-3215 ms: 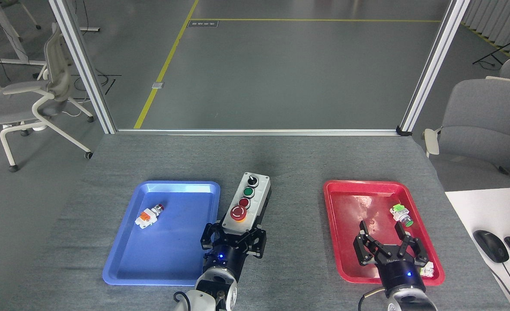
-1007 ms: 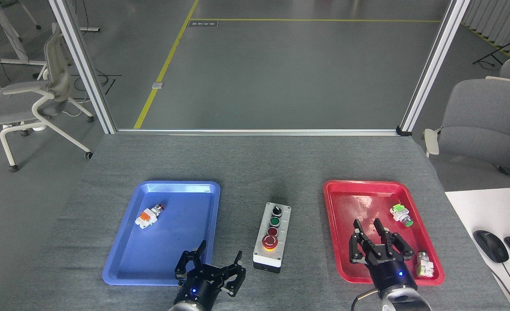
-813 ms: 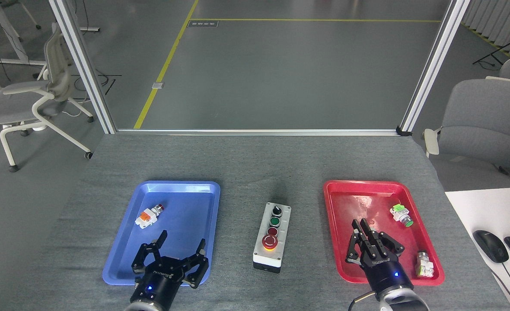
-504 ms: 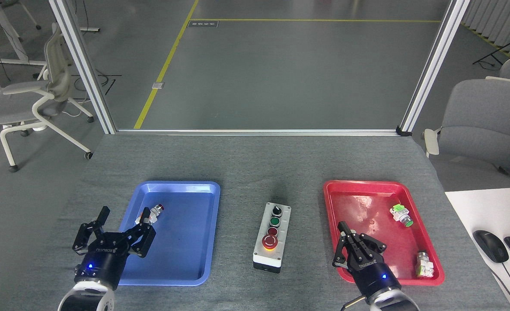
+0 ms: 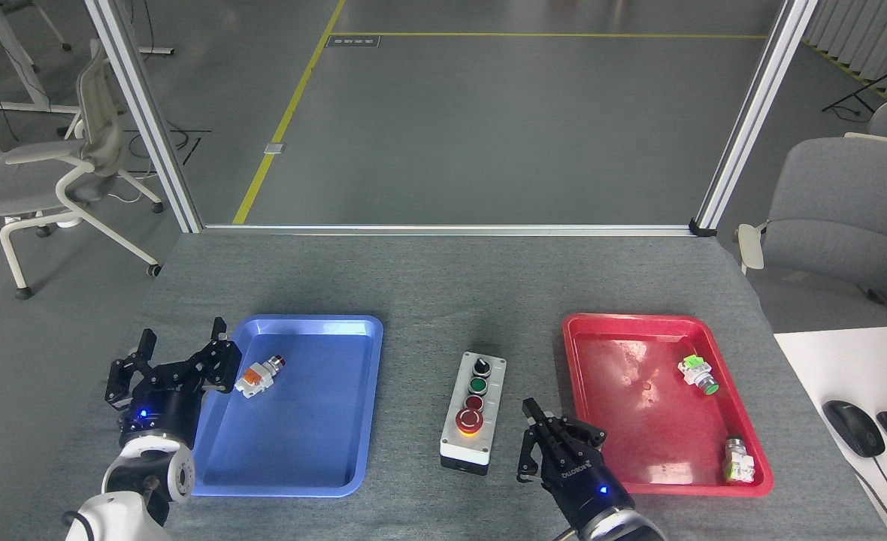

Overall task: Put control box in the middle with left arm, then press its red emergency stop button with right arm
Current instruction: 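Move the right gripper over the red button on the control box, then press down on the red emergency stop button with the right gripper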

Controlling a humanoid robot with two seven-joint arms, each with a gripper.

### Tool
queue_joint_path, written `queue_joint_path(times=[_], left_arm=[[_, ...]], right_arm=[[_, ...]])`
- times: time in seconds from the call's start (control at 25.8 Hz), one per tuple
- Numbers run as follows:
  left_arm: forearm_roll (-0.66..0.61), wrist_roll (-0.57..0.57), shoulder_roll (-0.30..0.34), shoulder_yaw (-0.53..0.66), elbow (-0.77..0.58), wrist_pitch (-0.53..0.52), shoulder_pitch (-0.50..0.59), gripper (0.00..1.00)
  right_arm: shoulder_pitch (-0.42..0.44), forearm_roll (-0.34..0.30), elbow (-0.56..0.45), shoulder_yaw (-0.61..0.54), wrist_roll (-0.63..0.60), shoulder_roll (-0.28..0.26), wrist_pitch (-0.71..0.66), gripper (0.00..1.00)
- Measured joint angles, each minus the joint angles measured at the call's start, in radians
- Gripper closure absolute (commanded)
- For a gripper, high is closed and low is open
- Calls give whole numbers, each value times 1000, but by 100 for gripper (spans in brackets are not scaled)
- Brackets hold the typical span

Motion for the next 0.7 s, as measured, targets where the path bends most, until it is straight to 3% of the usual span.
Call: queue_joint_path(times=[0.27,0.7], left_arm=[[-2,29,-16,-5,5,0,13,1],[-6,32,-20,-7,9,0,17,1]], right_arm=[[-17,41,7,80,2,31,72,100],[-80,46,126,170,5,58,139,100]])
